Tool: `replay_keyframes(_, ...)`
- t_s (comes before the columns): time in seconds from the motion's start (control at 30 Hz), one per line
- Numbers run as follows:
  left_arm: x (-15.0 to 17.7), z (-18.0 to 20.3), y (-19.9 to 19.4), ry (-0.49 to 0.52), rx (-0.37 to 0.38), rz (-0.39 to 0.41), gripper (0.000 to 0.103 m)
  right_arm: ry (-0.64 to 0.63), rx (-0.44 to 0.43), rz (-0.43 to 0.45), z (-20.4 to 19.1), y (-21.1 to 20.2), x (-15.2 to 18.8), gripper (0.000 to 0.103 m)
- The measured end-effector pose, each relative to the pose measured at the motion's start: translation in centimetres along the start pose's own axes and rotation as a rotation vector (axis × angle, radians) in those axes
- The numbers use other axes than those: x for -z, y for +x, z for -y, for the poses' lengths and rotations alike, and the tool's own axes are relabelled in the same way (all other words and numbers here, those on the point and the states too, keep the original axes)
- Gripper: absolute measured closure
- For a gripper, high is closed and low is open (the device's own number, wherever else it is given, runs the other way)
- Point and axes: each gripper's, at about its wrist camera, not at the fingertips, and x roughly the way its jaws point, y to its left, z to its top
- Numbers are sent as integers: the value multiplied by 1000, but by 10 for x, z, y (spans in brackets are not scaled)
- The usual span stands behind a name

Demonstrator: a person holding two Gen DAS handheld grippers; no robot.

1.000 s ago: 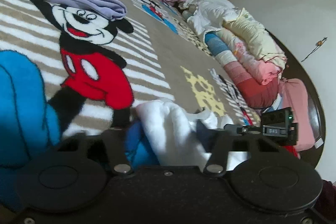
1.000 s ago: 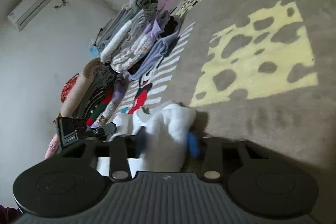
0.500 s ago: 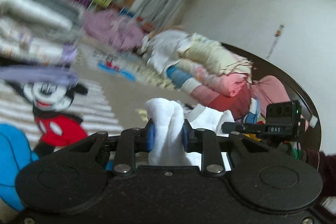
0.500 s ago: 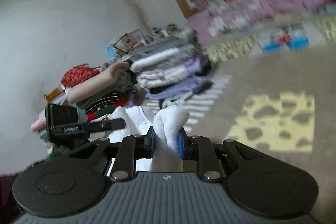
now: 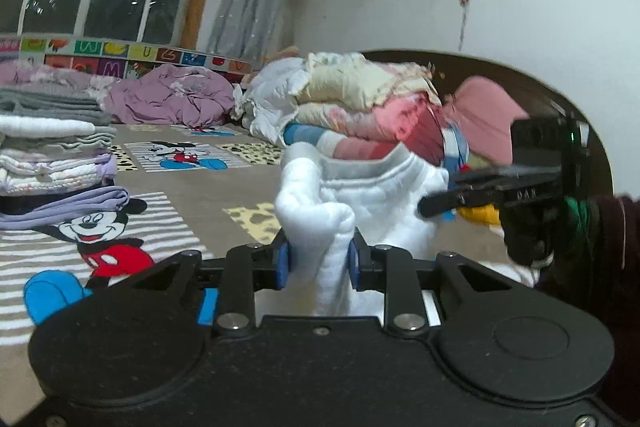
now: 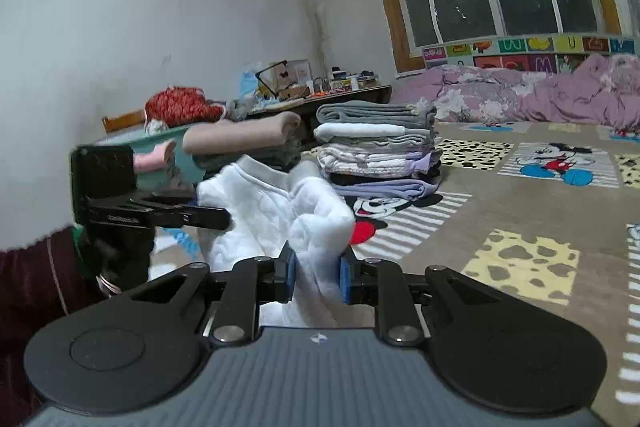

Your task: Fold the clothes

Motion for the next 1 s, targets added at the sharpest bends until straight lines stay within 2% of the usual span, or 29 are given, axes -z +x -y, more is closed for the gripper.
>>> replay_keyframes(0.23,22,39,-16,102,-26,-89,73,-123,52,-48,-47,-26,20,79)
replay_keyframes(0.33,32,59,-17,182,-48,-158,72,-210,86,-94,-69,-32,35,76)
replay_keyframes(0.43,45,78,-14,250,-65,-215,60,-283,114,-142,-87,-36,51,71)
replay_keyframes(0.6,65,107,-7,362,-109,-284,57,-378,152,-221,-110,-37,76,68)
replay_keyframes(0.67,70,116,-9,368,-105,-291,47,-424,166,-257,-120,-37,86,66)
replay_keyframes(0.83,76,132,-10,389,-83,-303,40,-474,196,-293,-136,-44,101,57)
replay_keyframes(0.93,74,136,-16,377,-62,-303,40,-482,193,-292,-143,-58,100,57)
replay_keyframes(1.0,66,133,-29,320,-33,-267,40,-472,169,-282,-147,-66,93,57)
